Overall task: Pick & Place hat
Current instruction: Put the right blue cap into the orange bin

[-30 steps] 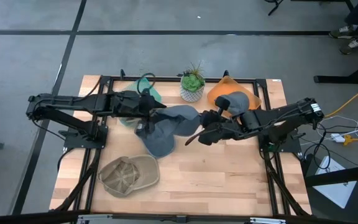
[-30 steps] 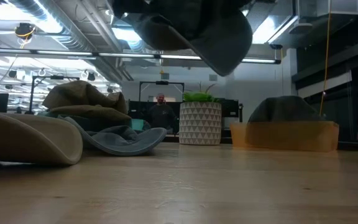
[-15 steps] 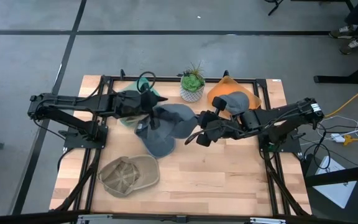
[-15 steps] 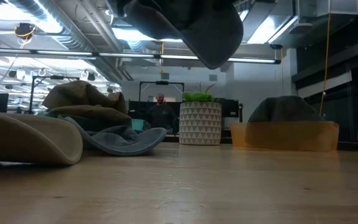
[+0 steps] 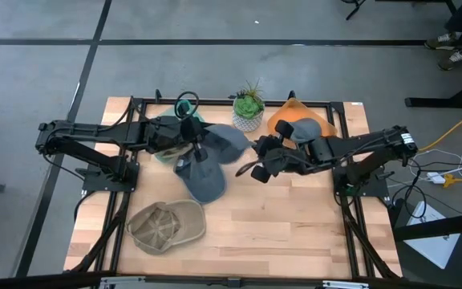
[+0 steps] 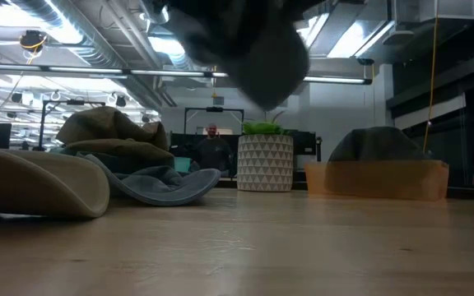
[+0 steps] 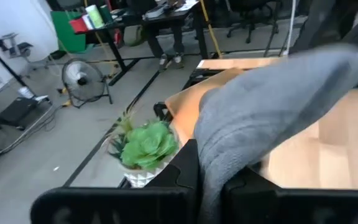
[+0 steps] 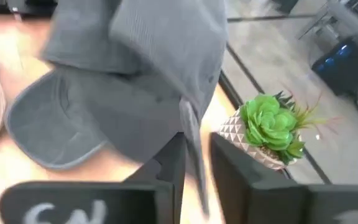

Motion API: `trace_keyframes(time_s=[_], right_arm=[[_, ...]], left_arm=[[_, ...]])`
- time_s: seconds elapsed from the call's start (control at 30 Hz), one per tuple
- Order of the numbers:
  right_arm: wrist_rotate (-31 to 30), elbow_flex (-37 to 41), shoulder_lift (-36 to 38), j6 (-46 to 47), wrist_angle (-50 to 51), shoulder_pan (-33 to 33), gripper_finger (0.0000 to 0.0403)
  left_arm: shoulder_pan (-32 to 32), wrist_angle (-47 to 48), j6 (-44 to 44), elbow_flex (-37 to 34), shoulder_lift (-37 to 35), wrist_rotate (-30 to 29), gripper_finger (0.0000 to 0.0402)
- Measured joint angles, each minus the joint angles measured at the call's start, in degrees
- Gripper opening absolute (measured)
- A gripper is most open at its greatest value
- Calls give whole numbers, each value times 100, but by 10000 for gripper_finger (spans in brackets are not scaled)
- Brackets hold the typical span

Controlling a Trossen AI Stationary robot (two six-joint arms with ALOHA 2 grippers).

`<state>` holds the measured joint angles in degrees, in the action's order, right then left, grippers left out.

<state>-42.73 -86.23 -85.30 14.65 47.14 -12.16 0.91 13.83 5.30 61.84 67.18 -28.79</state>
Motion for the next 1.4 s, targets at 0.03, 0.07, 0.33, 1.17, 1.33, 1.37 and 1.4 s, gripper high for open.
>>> trace_keyframes(time_s=[0.03,0.07,0.33,1.17,1.33,1.37,1.4], right_arm=[[77,-50,0,-1,50,40,96],[186,-129,0,17,94,84,112],[1173,-1069,13,-396,41,475,251],[1540,-1103,-785,-695,-2160,577,231],[1318,-1103,-785,-621,-2046,574,224],[1255,-1100,-786,-617,-1989,577,224],[1181,-1096,-793,-602,-1944,577,224]], left_arm=[[0,64,0,-2,0,-26,4],[0,142,0,-2,0,-28,4],[0,625,-306,-2,0,-14,4],[92,1900,-894,1772,1355,17,3],[90,2074,-601,2016,1368,49,3],[88,2137,-585,2074,1360,55,3],[87,2248,-576,2120,1336,67,3]])
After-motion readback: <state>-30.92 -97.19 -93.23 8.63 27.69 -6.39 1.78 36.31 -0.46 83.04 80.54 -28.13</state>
